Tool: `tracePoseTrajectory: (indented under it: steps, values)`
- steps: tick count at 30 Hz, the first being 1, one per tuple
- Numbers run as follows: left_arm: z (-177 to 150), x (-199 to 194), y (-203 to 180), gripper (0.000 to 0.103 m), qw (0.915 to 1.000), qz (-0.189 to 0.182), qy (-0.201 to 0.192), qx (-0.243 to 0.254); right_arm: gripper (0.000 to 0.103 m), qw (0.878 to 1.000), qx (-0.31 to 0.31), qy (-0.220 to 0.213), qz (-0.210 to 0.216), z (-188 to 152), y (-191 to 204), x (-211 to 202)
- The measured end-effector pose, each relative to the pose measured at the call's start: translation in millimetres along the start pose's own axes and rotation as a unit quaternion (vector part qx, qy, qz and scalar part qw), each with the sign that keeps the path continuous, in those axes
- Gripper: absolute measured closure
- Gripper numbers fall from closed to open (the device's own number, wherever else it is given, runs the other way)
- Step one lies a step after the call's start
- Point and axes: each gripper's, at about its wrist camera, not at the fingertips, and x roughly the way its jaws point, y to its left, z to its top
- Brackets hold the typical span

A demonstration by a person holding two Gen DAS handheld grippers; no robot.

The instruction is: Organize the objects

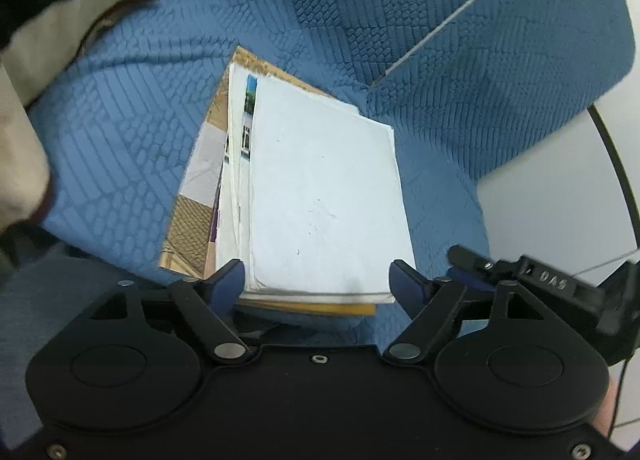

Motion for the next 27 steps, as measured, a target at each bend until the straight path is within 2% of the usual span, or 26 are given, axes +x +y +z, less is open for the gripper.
tracePoseTrajectory:
  steps: [6, 13, 22, 27]
  values:
    - [3, -50, -30, 0.015, 0.9976, 0.025, -0.046, 0.046, 0.059, 0.996, -0.069, -0.048, -0.015, 8, 32, -46]
    - [7, -108, -63, 0.011, 0.9927, 0.013, -0.094, 0.075, 0.060, 0.986, -0.130, -0.107, -0.010, 9, 79, -107]
    - [-8, -158, -91, 0.006, 0.9853, 0.019, -0.130, 0.109, 0.060, 0.978, -0.171, -0.115, 0.017, -20, 106, -151]
    - [-23, -170, -92, 0.003, 0.9848, 0.024, -0.139, 0.101, 0.060, 0.980, -0.170, -0.105, 0.020, -42, 103, -162]
